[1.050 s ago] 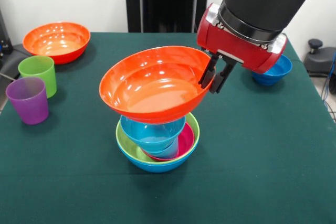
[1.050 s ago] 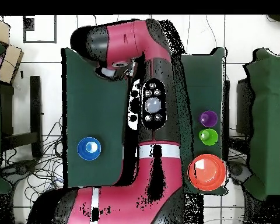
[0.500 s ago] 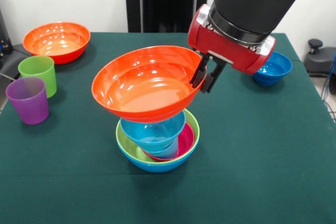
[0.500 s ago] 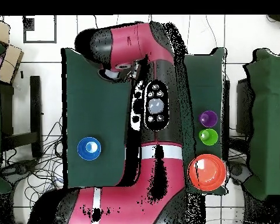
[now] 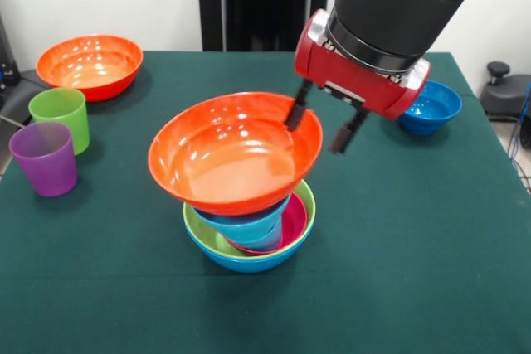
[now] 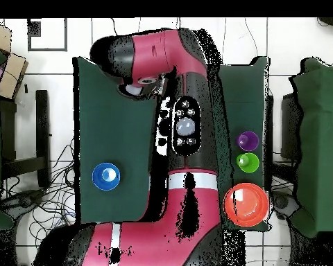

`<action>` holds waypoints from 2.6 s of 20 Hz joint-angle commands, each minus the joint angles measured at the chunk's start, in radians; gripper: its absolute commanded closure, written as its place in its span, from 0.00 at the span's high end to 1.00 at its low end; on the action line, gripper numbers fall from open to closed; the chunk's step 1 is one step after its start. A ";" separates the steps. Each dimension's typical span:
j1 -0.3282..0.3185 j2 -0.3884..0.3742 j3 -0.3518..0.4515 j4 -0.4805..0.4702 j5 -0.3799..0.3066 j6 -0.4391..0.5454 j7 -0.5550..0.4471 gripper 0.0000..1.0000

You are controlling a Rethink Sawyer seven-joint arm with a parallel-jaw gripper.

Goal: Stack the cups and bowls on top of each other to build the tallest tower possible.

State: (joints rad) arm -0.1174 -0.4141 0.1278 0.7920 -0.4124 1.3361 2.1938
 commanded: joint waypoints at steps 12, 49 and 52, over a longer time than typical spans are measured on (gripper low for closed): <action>-0.010 -0.026 0.031 0.085 0.005 -0.023 -0.095 1.00; -0.123 0.159 0.136 -0.105 -0.030 -0.149 -0.309 1.00; -0.147 0.164 0.151 -0.091 -0.014 -0.175 -0.319 1.00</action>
State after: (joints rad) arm -0.1997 -0.3466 0.1611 0.7197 -0.4085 1.2621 2.1925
